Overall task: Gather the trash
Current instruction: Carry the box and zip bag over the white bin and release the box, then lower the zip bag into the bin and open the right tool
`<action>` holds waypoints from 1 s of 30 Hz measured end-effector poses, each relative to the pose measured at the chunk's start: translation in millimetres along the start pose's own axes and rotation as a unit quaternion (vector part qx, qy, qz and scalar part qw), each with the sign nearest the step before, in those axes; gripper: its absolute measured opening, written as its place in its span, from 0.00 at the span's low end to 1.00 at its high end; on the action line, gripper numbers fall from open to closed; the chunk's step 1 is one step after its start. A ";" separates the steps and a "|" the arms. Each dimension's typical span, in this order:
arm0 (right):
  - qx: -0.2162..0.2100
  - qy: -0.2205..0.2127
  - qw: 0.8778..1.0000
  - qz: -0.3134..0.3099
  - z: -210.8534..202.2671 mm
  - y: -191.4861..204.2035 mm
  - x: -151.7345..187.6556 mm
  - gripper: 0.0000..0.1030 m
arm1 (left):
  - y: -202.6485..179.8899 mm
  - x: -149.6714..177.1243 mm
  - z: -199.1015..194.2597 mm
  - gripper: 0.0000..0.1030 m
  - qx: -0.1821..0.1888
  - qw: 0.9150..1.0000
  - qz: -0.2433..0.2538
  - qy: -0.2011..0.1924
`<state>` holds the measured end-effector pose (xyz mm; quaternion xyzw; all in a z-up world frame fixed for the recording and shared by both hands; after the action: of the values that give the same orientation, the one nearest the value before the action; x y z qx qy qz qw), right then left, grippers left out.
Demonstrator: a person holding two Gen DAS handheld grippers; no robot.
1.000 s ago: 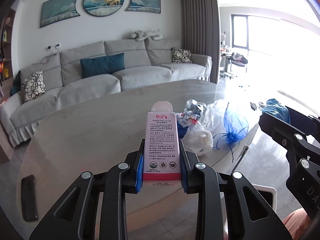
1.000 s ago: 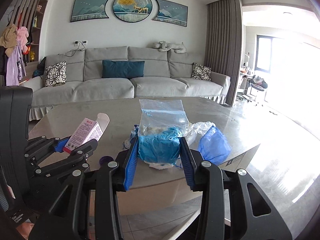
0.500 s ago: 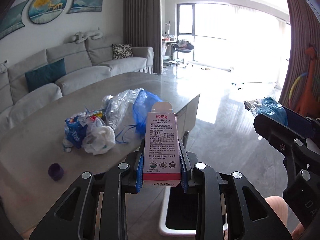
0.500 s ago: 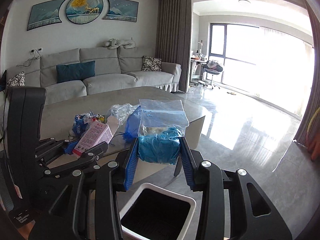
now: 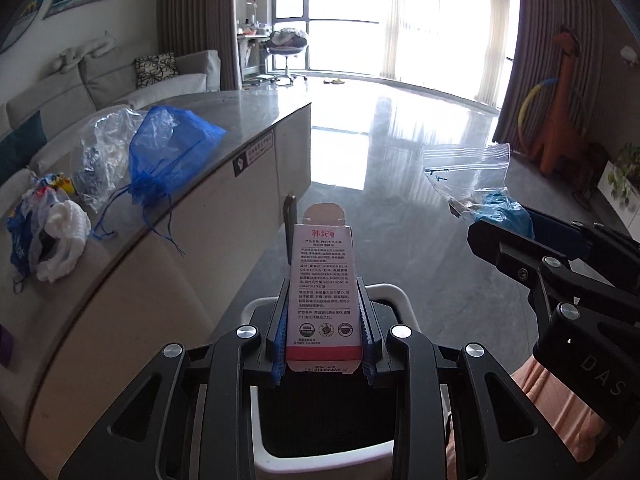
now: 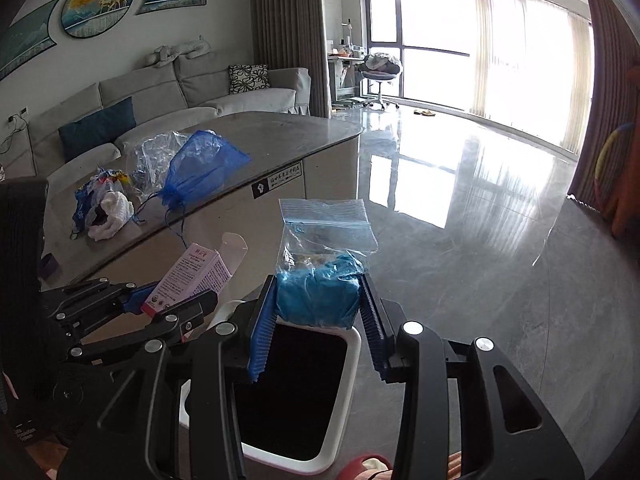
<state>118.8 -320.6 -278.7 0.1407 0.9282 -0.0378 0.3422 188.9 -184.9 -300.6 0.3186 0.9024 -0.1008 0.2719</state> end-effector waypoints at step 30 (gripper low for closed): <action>0.000 0.133 0.991 -0.020 117.0 15.3 39.3 0.41 | 9.9 55.2 130.1 0.96 0.053 0.990 0.040 0.121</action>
<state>167.7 -316.2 -393.0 0.1260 0.9682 -0.0254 0.2145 214.8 -194.7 -439.6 0.3777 0.9088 -0.0981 0.1473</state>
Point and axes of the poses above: each gripper's, at about its wrist camera, not at the fingertips, and z roughly the way its jaws point, y to its left, x to its underside, the point moved 3 cm from there along z, roughly the way its jaws point, and after that the axes turned 13 degrees about y, right-handed, at the moved point
